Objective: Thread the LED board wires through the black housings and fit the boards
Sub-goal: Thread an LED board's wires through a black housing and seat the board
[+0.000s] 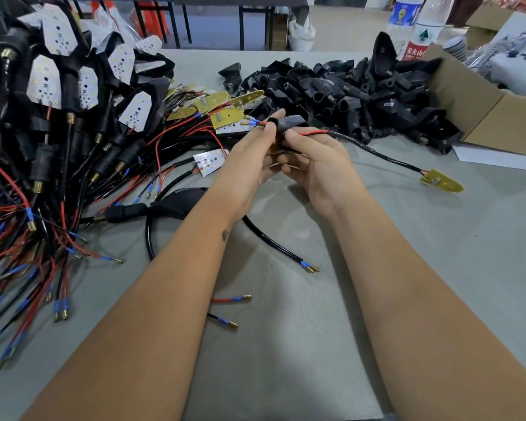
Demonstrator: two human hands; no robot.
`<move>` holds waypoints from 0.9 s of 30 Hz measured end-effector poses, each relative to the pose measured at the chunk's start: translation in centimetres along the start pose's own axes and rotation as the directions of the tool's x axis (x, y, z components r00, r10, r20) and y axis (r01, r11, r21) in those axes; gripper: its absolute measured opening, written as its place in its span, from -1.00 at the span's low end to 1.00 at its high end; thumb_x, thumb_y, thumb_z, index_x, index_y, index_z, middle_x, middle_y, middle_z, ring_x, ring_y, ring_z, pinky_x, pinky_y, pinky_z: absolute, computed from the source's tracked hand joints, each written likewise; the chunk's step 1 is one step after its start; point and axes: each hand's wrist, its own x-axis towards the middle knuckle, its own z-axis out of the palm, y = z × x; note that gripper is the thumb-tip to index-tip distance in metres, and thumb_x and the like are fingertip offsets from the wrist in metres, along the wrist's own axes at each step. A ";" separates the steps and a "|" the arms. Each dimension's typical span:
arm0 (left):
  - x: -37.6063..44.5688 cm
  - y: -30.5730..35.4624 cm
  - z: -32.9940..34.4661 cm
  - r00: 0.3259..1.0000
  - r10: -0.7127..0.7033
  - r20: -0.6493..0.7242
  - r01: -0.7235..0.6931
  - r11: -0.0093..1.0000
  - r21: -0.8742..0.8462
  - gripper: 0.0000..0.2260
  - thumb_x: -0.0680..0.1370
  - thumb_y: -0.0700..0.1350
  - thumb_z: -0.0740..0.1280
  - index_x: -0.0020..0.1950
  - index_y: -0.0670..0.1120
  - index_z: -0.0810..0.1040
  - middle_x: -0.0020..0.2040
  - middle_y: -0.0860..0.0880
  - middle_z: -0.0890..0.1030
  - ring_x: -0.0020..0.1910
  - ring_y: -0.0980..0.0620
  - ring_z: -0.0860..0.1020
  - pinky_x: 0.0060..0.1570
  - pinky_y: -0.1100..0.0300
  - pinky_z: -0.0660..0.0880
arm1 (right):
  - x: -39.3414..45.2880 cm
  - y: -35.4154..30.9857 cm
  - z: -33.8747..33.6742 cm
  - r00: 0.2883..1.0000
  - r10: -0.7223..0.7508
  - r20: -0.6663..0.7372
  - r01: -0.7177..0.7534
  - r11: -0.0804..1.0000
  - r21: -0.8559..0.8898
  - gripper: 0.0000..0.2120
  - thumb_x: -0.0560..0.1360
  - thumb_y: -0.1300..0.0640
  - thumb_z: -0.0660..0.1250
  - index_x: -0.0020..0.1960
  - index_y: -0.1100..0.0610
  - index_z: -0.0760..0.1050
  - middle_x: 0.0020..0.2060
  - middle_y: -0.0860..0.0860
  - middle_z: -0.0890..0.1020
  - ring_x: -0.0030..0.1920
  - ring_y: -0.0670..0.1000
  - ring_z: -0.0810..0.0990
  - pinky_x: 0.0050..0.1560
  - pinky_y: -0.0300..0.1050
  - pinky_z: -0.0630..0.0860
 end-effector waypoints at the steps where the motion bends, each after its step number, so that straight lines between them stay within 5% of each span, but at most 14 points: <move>1: 0.0 0.1 -0.1 1.000 0.001 -0.013 -0.001 1.000 -0.005 -0.78 0.69 -0.03 0.15 0.24 0.05 0.54 -0.02 0.03 0.70 -0.09 0.11 0.63 -0.02 0.20 0.58 | 0.0 0.0 0.0 1.000 -0.003 0.006 0.003 1.000 -0.007 -0.94 0.54 0.22 0.34 -0.08 0.11 0.56 -0.25 0.01 0.63 -0.34 -0.06 0.56 -0.26 -0.24 0.49; 11: -0.1 0.2 -0.4 0.987 0.027 -0.157 -0.045 0.993 -0.109 -0.74 0.70 -0.02 0.10 0.16 0.05 0.58 0.08 -0.14 0.68 -0.03 -0.02 0.68 -0.10 0.18 0.60 | 0.1 0.0 0.2 0.998 0.051 0.020 -0.051 0.999 -0.017 -0.78 0.62 0.06 0.22 -0.03 0.16 0.57 -0.26 0.02 0.62 -0.35 -0.04 0.56 -0.27 -0.23 0.52; 17: 0.4 0.3 -1.1 0.953 -0.004 -0.303 -0.069 0.971 -0.230 -0.75 0.69 0.02 0.12 0.05 -0.03 0.56 -0.07 -0.18 0.71 -0.15 -0.12 0.69 -0.17 0.14 0.62 | 0.4 -0.2 -0.5 0.979 0.125 -0.162 -0.063 0.937 0.342 -0.80 0.61 0.05 0.25 -0.10 0.16 0.46 -0.40 0.01 0.54 -0.43 -0.05 0.54 -0.34 -0.23 0.52; 20: 0.6 0.0 -1.0 0.941 -0.006 -0.339 -0.065 0.978 -0.197 -0.74 0.69 0.01 0.12 0.04 -0.09 0.54 0.01 -0.22 0.68 -0.13 -0.13 0.69 -0.15 0.15 0.61 | 0.6 -0.3 -1.1 0.962 0.136 -0.237 -0.013 0.889 0.457 -0.82 0.61 0.10 0.26 -0.14 0.15 0.47 -0.44 -0.02 0.56 -0.45 -0.08 0.51 -0.38 -0.25 0.50; 23: 0.7 -0.2 -0.9 0.941 -0.017 -0.339 -0.036 0.988 -0.152 -0.76 0.69 -0.03 0.13 0.03 -0.11 0.54 0.08 -0.21 0.66 -0.11 -0.08 0.69 -0.12 0.19 0.61 | 0.7 0.0 -0.9 0.961 0.091 -0.261 0.001 0.943 0.332 -0.84 0.61 0.18 0.27 -0.14 0.16 0.49 -0.46 -0.04 0.58 -0.47 -0.11 0.52 -0.39 -0.28 0.48; 27: 0.6 -0.2 -0.6 0.961 -0.030 -0.274 0.007 0.996 -0.084 -0.78 0.67 -0.02 0.19 -0.01 -0.08 0.58 -0.12 -0.07 0.72 -0.16 -0.01 0.70 -0.12 0.20 0.62 | 0.6 0.6 -0.2 0.982 -0.028 -0.185 0.035 0.999 0.035 -0.84 0.57 0.21 0.32 -0.18 0.18 0.53 -0.41 0.00 0.56 -0.45 -0.08 0.50 -0.42 -0.27 0.45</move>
